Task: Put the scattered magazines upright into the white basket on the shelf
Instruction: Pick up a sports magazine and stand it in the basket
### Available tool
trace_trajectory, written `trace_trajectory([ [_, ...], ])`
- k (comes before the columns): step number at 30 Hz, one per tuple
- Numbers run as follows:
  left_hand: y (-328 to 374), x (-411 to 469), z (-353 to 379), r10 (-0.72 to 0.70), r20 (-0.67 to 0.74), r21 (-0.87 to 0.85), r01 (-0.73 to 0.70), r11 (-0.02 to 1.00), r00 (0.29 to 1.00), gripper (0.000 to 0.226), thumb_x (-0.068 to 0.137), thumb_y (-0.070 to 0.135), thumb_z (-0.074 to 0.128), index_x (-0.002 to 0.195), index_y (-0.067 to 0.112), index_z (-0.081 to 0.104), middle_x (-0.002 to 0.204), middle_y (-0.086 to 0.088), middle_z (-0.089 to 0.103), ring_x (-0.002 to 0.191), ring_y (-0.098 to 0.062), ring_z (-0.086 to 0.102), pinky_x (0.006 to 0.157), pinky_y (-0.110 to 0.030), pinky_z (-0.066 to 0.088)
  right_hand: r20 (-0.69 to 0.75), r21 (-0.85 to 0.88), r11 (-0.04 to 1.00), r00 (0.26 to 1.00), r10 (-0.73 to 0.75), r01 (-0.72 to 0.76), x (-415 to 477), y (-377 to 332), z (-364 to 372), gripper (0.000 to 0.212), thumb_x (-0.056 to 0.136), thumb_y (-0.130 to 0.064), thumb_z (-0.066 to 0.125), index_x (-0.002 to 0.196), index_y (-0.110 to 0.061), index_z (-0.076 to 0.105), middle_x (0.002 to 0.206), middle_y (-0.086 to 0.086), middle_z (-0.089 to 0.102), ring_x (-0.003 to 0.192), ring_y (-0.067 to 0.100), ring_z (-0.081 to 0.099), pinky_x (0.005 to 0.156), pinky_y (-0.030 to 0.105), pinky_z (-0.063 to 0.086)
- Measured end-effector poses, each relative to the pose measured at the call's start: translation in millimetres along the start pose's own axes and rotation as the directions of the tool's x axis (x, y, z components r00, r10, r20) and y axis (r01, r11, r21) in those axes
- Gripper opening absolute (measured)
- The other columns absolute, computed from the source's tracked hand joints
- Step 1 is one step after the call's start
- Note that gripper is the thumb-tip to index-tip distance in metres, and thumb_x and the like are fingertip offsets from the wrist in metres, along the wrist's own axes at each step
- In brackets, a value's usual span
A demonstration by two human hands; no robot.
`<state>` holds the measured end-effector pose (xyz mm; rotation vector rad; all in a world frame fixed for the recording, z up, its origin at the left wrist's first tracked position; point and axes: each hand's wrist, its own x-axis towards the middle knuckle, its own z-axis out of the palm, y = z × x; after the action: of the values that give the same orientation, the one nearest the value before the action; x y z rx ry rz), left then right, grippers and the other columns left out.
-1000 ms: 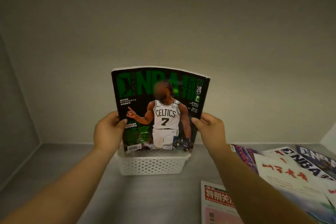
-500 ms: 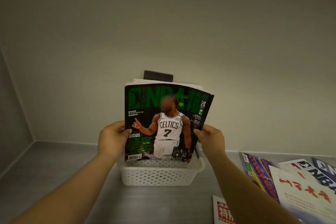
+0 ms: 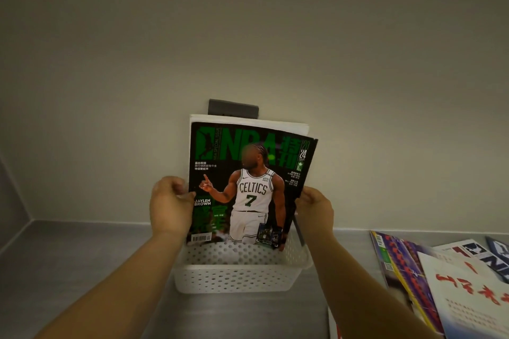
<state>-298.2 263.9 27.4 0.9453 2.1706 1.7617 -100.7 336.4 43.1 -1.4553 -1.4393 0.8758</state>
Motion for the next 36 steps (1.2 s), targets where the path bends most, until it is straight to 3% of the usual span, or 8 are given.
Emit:
trace_trajectory([
  [4, 5.2, 2.9, 9.5, 0.0, 0.12, -0.023, 0.003, 1.0, 0.993, 0.046, 0.083, -0.004, 0.052, 0.126, 0.004, 0.04, 0.132, -0.02, 0.045, 0.118, -0.032, 0.047, 0.097, -0.042, 0.041, 0.101, 0.091, 0.995, 0.995, 0.021, -0.03, 2.4, -4.6, 11.5, 0.049, 0.089, 0.002, 0.041, 0.136, -0.01, 0.032, 0.135, 0.013, 0.049, 0.12, 0.026, 0.049, 0.097, 0.038, 0.045],
  [8, 4.8, 4.6, 17.1, 0.034, 0.188, -0.018, -0.031, 0.999, 0.982, 0.039, 0.087, -0.004, 0.043, 0.124, 0.007, 0.042, 0.124, -0.018, 0.056, 0.113, -0.035, 0.051, 0.091, -0.041, 0.043, 0.146, 0.177, 0.984, 0.988, -0.05, 0.024, -0.9, -13.5, 23.9, 0.04, 0.089, -0.013, 0.051, 0.127, -0.01, 0.041, 0.123, 0.013, 0.058, 0.111, 0.027, 0.055, 0.096, 0.049, 0.047],
  [12, -4.1, 3.3, 13.8, 0.128, 0.137, 0.066, -0.137, 0.988, 0.982, 0.036, 0.087, 0.0, 0.046, 0.123, 0.005, 0.043, 0.117, -0.021, 0.06, 0.104, -0.039, 0.057, 0.078, -0.036, 0.043, 0.078, 0.304, 0.953, 0.997, -0.017, -0.007, 1.6, -15.1, 25.7, 0.032, 0.086, 0.001, 0.049, 0.117, -0.005, 0.049, 0.099, 0.003, 0.058, 0.093, 0.021, 0.055, 0.092, 0.044, 0.048],
  [15, -7.5, 2.3, 12.2, 0.195, 0.138, 0.071, -0.206, 0.976, 0.971, 0.035, 0.086, 0.001, 0.049, 0.12, 0.004, 0.046, 0.113, -0.02, 0.063, 0.1, -0.037, 0.059, 0.075, -0.033, 0.041, 0.058, 0.334, 0.943, 0.998, -0.017, -0.003, 1.0, -13.8, 26.0, 0.033, 0.085, 0.002, 0.049, 0.117, -0.007, 0.048, 0.095, -0.002, 0.055, 0.096, 0.02, 0.053, 0.095, 0.046, 0.047],
  [19, -4.8, 11.1, 12.3, 0.084, 0.172, -0.051, -0.077, 0.996, 0.981, 0.033, 0.086, 0.003, 0.051, 0.119, 0.007, 0.048, 0.118, -0.017, 0.061, 0.096, -0.023, 0.054, 0.08, -0.032, 0.041, 0.044, 0.318, 0.947, 0.998, -0.054, 0.037, 3.5, -11.9, 31.6, 0.037, 0.086, -0.001, 0.052, 0.122, -0.007, 0.045, 0.089, -0.009, 0.052, 0.096, 0.015, 0.05, 0.087, 0.034, 0.047],
  [24, 0.1, 19.1, 17.5, 0.036, 0.259, -0.069, -0.019, 0.997, 0.965, 0.033, 0.091, 0.008, 0.041, 0.125, 0.007, 0.04, 0.124, -0.017, 0.055, 0.109, -0.03, 0.052, 0.083, -0.033, 0.039, 0.063, 0.277, 0.96, 0.996, -0.056, 0.037, 11.1, -10.3, 34.6, 0.034, 0.086, -0.002, 0.052, 0.12, -0.008, 0.048, 0.118, 0.014, 0.057, 0.1, 0.021, 0.054, 0.088, 0.037, 0.047],
  [31, 8.0, 14.2, 26.4, -0.047, 0.264, -0.029, 0.056, 0.998, 0.963, 0.032, 0.092, 0.01, 0.039, 0.123, 0.001, 0.036, 0.124, -0.022, 0.051, 0.113, -0.036, 0.049, 0.086, -0.037, 0.039, 0.144, 0.211, 0.976, 0.985, -0.092, 0.06, 9.6, -10.8, 21.7, 0.038, 0.086, -0.004, 0.053, 0.123, -0.006, 0.047, 0.121, 0.017, 0.057, 0.113, 0.031, 0.054, 0.086, 0.035, 0.045],
  [36, 13.4, -5.6, 12.5, -0.129, 0.233, -0.042, 0.142, 0.989, 0.964, 0.047, 0.09, 0.009, 0.045, 0.133, 0.001, 0.028, 0.138, -0.024, 0.039, 0.124, -0.039, 0.041, 0.102, -0.048, 0.037, 0.114, 0.093, 0.995, 0.993, 0.031, -0.042, -3.6, -2.7, -1.5, 0.059, 0.086, 0.001, 0.047, 0.14, -0.008, 0.023, 0.147, 0.015, 0.03, 0.134, 0.029, 0.031, 0.107, 0.038, 0.032],
])
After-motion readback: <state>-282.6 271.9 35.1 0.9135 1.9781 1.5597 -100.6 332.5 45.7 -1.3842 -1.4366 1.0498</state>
